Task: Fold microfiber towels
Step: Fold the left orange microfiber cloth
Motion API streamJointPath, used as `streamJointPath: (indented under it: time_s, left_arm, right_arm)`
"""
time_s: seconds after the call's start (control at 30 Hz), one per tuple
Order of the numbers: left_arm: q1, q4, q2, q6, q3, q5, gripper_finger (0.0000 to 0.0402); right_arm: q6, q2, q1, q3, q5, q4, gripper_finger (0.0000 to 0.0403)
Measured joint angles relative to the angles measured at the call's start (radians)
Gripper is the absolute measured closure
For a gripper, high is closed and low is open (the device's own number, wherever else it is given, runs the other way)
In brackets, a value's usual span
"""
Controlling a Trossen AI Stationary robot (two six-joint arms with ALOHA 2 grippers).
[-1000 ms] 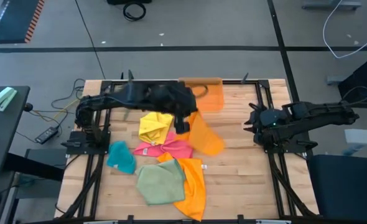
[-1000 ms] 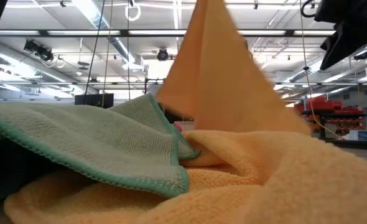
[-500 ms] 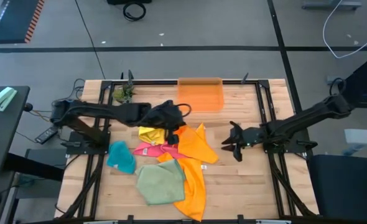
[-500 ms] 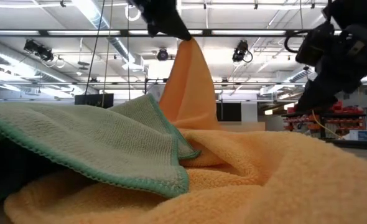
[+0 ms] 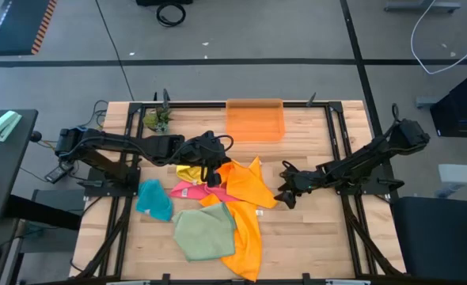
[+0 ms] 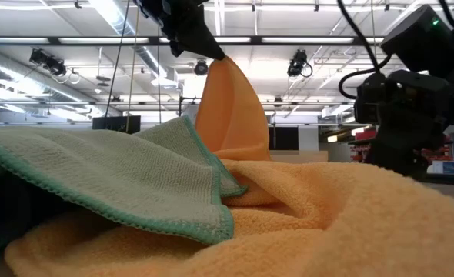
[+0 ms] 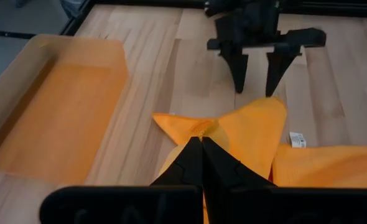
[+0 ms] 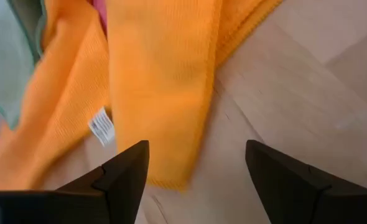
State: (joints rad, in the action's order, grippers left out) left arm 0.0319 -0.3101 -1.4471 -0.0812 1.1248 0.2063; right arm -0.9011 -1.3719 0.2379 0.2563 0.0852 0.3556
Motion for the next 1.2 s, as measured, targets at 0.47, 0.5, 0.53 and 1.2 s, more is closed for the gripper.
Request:
streamJointPath:
  time_s: [0.47,0.5,0.53,1.2]
  left_arm:
    - [0.037,0.001,0.000,-0.002,0.000,-0.001,0.0397]
    - [0.036,0.001,0.000,-0.006,0.000,-0.001,0.0396]
    - [0.036,-0.001,0.000,-0.007,0.000,-0.001,0.0396]
    - [0.026,0.076,0.002,0.042,0.005,-0.001,0.0397]
  right_arm:
    - [-0.072,-0.094,0.092,0.032,0.004,0.087,0.0166]
    - [-0.071,-0.102,0.094,0.041,0.001,0.085,0.0172]
    - [-0.068,-0.105,0.094,0.050,-0.004,0.082,0.0180]
    - [0.296,0.334,0.079,0.176,-0.020,-0.539,0.0399]
